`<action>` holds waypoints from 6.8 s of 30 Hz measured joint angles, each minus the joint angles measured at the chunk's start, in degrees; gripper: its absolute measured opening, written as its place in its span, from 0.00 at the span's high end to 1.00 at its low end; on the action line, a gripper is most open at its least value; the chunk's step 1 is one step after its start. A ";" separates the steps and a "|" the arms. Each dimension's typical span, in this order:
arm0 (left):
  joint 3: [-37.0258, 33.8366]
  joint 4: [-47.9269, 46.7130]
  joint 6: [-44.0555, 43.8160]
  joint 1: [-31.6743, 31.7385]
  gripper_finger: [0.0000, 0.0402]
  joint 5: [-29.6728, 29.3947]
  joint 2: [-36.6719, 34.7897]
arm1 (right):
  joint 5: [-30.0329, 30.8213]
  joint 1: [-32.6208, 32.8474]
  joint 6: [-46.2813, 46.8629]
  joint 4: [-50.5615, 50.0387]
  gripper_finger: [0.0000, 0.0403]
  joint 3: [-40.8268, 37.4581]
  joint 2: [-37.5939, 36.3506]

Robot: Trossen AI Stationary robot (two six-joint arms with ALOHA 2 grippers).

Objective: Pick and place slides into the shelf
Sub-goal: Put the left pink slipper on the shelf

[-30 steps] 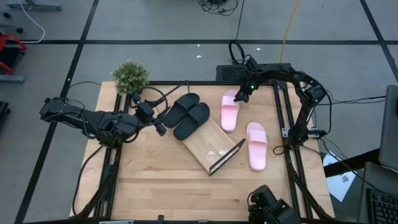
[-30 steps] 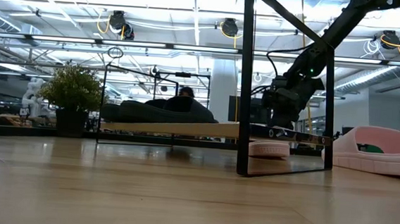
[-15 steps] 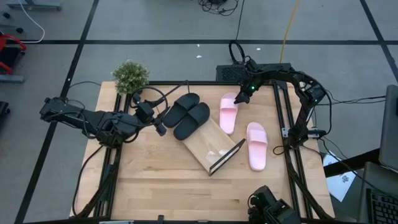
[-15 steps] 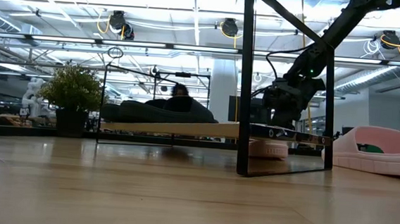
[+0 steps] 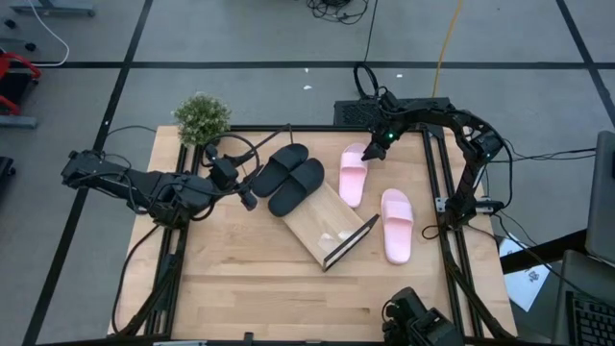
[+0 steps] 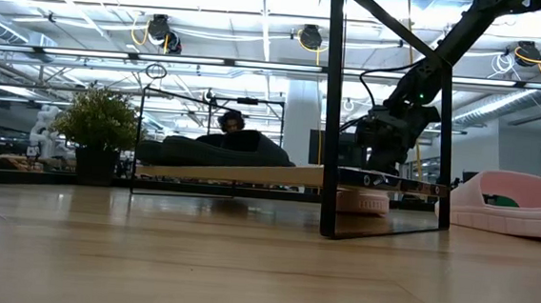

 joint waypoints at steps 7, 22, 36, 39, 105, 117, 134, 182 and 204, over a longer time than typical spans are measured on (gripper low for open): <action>0.00 -0.01 -0.02 0.02 0.56 0.00 0.00 | -2.78 0.02 -0.02 0.59 0.52 0.00 -0.04; 0.00 0.00 0.12 0.01 0.56 0.00 0.00 | 0.12 2.40 -1.41 1.28 0.52 0.13 2.50; 0.00 -0.02 0.14 0.00 0.56 0.00 0.00 | 0.01 2.90 -1.49 1.85 0.74 0.13 3.58; 0.00 -0.02 0.14 0.02 0.56 0.00 0.00 | 0.53 2.91 -1.49 1.90 0.84 0.13 3.61; 0.00 0.02 0.27 -0.01 0.56 0.22 0.00 | -6.02 -1.53 32.53 4.73 1.00 14.01 -16.06; 0.00 0.04 0.16 -0.01 0.56 0.17 0.00 | -4.13 6.48 51.58 13.43 1.00 14.01 -24.70; 0.00 0.02 2.15 -0.01 0.56 0.02 0.00 | 28.92 34.72 77.01 22.91 1.00 7.03 -33.94; 0.00 0.62 1.64 -0.01 0.56 0.03 -0.13 | 38.89 48.13 98.64 39.16 1.00 -14.27 -34.45; 0.00 0.74 0.38 -0.01 0.56 0.15 -0.13 | 46.87 52.61 106.01 45.69 1.00 -21.95 -34.05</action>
